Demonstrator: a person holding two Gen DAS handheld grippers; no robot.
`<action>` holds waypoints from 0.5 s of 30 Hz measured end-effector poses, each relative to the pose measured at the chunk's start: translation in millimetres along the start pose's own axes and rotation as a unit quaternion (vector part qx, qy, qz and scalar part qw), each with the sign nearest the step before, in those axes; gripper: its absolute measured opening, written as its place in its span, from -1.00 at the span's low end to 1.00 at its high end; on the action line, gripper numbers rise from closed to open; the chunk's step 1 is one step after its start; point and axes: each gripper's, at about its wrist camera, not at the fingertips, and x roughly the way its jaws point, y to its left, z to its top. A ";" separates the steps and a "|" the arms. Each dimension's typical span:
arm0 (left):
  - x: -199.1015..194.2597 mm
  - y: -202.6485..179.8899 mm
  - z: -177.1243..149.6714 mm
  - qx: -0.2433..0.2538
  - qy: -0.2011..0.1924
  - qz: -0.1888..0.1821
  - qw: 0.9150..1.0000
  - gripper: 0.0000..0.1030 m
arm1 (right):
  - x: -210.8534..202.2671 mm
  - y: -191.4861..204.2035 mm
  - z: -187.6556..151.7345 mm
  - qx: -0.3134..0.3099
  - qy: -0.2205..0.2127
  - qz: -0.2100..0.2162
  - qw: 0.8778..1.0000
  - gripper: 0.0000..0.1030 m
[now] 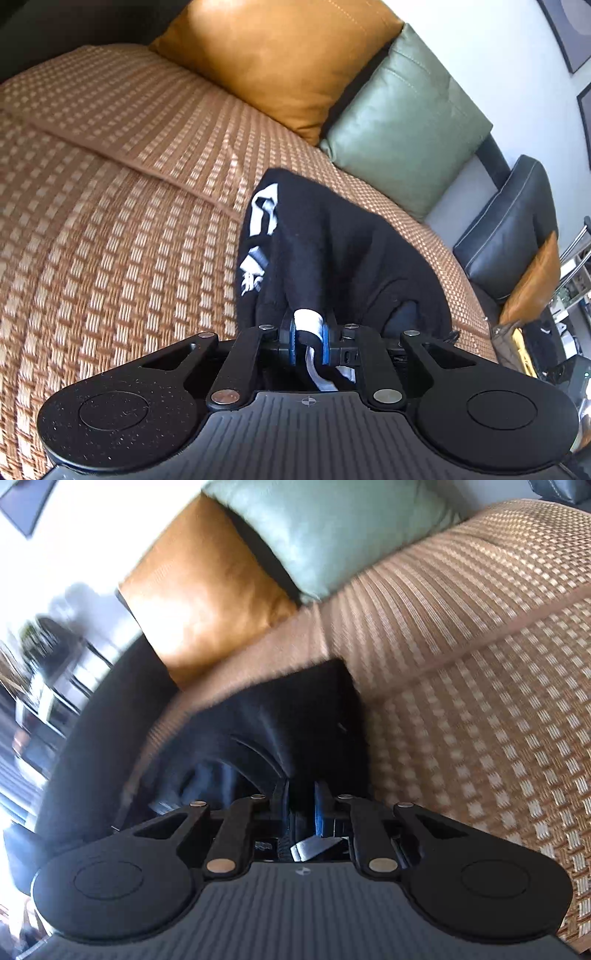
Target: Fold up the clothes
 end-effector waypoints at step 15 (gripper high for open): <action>-13.9 -3.9 -13.6 -0.005 -0.052 -0.013 0.999 -0.14 | 0.3 1.5 -7.4 -0.031 -0.018 -0.027 0.999 -0.06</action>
